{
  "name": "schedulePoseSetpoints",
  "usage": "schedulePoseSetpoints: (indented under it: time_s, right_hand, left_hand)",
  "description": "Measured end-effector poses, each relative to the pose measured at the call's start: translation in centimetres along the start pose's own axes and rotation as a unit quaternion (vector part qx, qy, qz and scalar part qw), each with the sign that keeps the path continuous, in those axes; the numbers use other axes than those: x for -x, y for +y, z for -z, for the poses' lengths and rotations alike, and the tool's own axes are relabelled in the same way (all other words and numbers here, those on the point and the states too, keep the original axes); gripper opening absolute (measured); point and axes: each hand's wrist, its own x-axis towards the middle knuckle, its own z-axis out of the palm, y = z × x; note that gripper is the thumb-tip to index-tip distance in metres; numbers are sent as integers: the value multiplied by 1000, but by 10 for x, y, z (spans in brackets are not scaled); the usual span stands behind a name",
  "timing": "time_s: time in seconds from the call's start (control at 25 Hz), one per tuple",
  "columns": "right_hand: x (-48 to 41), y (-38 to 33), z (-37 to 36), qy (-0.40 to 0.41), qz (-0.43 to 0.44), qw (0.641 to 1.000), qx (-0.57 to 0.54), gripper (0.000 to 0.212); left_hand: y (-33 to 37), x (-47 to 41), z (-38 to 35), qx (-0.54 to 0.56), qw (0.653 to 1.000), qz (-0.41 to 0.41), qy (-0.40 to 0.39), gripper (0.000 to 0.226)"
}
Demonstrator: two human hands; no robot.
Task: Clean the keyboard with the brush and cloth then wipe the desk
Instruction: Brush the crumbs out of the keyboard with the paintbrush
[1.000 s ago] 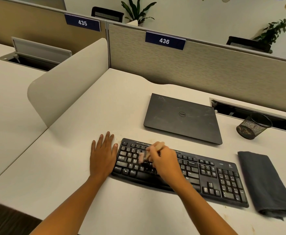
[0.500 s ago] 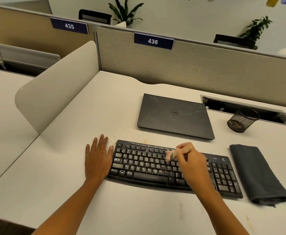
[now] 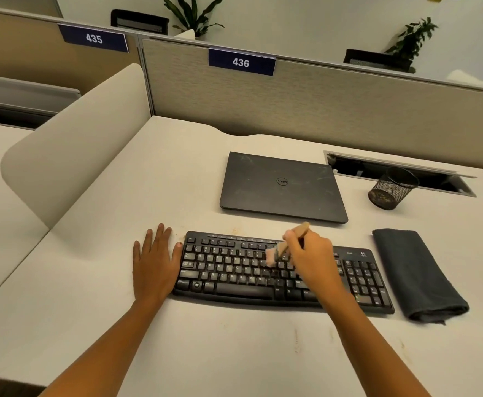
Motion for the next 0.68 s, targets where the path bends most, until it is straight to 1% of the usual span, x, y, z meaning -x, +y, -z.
schedulePoseSetpoints:
  time_s: [0.08, 0.16, 0.24, 0.28, 0.32, 0.4, 0.44, 0.52, 0.6, 0.68]
  right_hand:
    - [11, -8, -14, -43, 22, 999, 4, 38]
    - [24, -9, -21, -93, 39, 994, 34, 44]
    - [32, -10, -18, -127, 22, 991, 46, 43]
    - [33, -9, -17, -117, 13, 992, 31, 41]
    - [33, -9, -16, -90, 15, 996, 12, 40]
    - [34, -14, -20, -38, 38, 999, -9, 38]
    - [34, -17, -24, -38, 50, 998, -5, 39]
    - [33, -20, -30, -72, 58, 995, 31, 38]
    - [26, -24, -30, -103, 31, 993, 48, 38]
    - [22, -26, -32, -91, 11, 996, 22, 40]
  left_hand:
    - [1, 0, 1, 2, 1000, 0, 1, 52]
    - [2, 1, 0, 4, 1000, 1, 2, 50]
    - [1, 0, -1, 3, 1000, 1, 6, 49]
    - [1, -1, -1, 0, 1000, 1, 7, 49]
    - [1, -1, -1, -3, 1000, 1, 7, 49]
    - [1, 0, -2, -8, 1000, 1, 8, 48]
    - [1, 0, -2, -8, 1000, 1, 9, 48]
    - [0, -1, -2, -8, 1000, 2, 8, 48]
    - [1, 0, -2, -9, 1000, 2, 8, 48]
    - [1, 0, -2, -9, 1000, 5, 8, 48]
